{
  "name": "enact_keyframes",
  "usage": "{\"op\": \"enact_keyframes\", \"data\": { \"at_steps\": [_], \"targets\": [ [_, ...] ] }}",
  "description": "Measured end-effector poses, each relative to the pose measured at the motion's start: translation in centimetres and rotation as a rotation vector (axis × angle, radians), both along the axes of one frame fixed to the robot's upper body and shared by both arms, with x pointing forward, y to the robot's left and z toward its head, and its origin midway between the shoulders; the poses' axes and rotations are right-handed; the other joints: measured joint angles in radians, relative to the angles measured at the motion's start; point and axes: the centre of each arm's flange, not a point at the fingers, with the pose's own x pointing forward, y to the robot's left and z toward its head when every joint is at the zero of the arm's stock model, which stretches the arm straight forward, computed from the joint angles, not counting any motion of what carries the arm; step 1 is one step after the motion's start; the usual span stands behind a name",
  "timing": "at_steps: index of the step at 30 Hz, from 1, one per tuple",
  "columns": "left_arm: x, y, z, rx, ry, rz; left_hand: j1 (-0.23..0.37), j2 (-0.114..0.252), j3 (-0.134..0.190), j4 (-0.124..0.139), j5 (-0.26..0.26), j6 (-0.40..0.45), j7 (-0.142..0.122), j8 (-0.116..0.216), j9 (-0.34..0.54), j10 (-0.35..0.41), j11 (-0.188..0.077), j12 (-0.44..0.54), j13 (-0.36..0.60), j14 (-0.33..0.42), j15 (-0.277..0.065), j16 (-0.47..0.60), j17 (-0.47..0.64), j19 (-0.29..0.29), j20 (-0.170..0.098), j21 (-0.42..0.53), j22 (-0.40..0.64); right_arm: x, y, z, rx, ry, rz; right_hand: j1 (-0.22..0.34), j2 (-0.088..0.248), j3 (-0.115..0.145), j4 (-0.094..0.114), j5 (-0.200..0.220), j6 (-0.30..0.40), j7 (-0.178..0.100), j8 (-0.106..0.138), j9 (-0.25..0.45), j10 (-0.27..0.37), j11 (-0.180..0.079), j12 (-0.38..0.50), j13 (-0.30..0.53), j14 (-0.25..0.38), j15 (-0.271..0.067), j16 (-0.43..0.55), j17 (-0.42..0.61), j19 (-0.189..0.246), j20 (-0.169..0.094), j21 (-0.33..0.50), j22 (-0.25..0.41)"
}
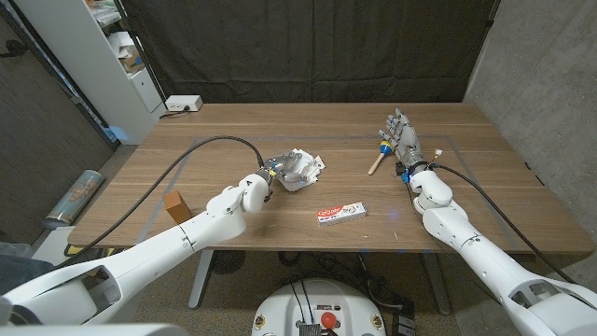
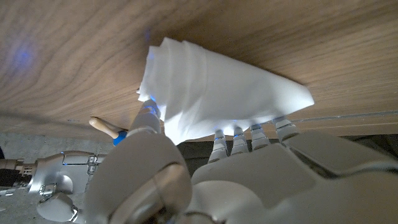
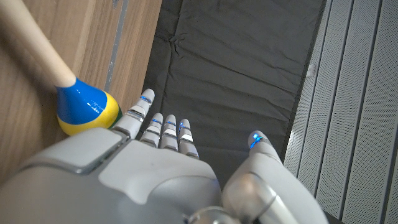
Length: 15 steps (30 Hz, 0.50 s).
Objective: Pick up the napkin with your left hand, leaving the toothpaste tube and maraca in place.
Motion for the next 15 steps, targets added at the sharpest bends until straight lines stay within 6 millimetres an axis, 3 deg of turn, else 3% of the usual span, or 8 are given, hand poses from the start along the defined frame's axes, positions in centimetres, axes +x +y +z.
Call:
{"op": "enact_keyframes", "data": {
  "at_steps": [6, 11, 15],
  "targets": [
    [0.04, -0.15, -0.05, -0.003, -0.004, 0.018, 0.13, 0.064, 0.066, -0.008, -0.022, 0.051, 0.0, 0.004, 0.0, 0.045, -0.008, 0.014, 0.0, 0.054, -0.008, 0.012, 0.0, 0.059, -0.002, 0.003, 0.007, -0.01, -0.08, -0.21, 0.002, 0.003, 0.0, 0.0, 0.0, 0.0, 0.0, 0.002, 0.0, 0.0, 0.0, 0.0, 0.0, 0.0, 0.0, 0.0, 0.0, 0.0, 0.0, 0.0, 0.0, 0.0, 0.0, 0.0],
    [0.01, -0.09, 0.01, -0.019, -0.029, 0.041, 0.348, 0.098, 0.122, -0.016, -0.003, 0.127, 0.008, 0.011, 0.005, 0.125, -0.025, 0.039, 0.0, 0.185, -0.039, 0.04, 0.003, 0.231, 0.0, 0.068, 0.012, -0.03, -0.14, -0.37, 0.002, 0.005, 0.0, 0.0, 0.0, -0.003, -0.003, 0.002, 0.003, -0.004, 0.0, 0.0, 0.0, 0.0, 0.0, 0.0, 0.0, 0.0, 0.0, 0.0, 0.0, 0.0, 0.0, 0.0],
    [-0.05, -0.16, -0.21, -0.047, -0.038, 0.05, 0.453, 0.105, 0.122, -0.015, 0.02, 0.175, 0.01, 0.011, 0.01, 0.178, -0.047, 0.05, 0.004, 0.286, -0.069, 0.078, 0.024, 0.304, -0.039, 0.141, 0.012, -0.06, -0.22, -0.46, 0.002, 0.006, 0.0, 0.0, 0.0, -0.003, -0.003, 0.002, 0.003, -0.004, 0.0, 0.0, 0.0, 0.0, 0.0, 0.0, 0.0, 0.0, 0.0, 0.0, 0.0, 0.0, 0.0, 0.0]
  ]
}}
